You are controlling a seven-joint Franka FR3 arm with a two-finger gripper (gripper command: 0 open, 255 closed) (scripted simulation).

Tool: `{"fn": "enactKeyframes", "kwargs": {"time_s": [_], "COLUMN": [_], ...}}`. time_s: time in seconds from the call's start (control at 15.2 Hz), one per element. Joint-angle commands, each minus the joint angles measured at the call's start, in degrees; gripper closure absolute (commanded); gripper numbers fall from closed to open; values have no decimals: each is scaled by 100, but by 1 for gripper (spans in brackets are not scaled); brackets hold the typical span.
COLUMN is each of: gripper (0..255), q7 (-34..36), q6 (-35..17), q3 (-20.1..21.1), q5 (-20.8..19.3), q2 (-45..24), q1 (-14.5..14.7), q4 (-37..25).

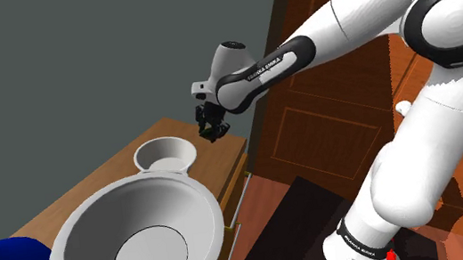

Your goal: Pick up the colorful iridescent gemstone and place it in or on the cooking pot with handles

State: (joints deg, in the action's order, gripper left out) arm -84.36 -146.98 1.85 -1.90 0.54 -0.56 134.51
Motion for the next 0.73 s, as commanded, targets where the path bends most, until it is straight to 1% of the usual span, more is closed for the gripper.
{"fn": "enactKeyframes", "kwargs": {"time_s": [0.0, 0.66], "gripper": [255, 255], "q7": [-13, -56], "q6": [161, 945], "q3": [0, -1], "q5": [13, 60], "q2": [97, 524], "q1": [0, 5], "q4": [-62, -420]}}
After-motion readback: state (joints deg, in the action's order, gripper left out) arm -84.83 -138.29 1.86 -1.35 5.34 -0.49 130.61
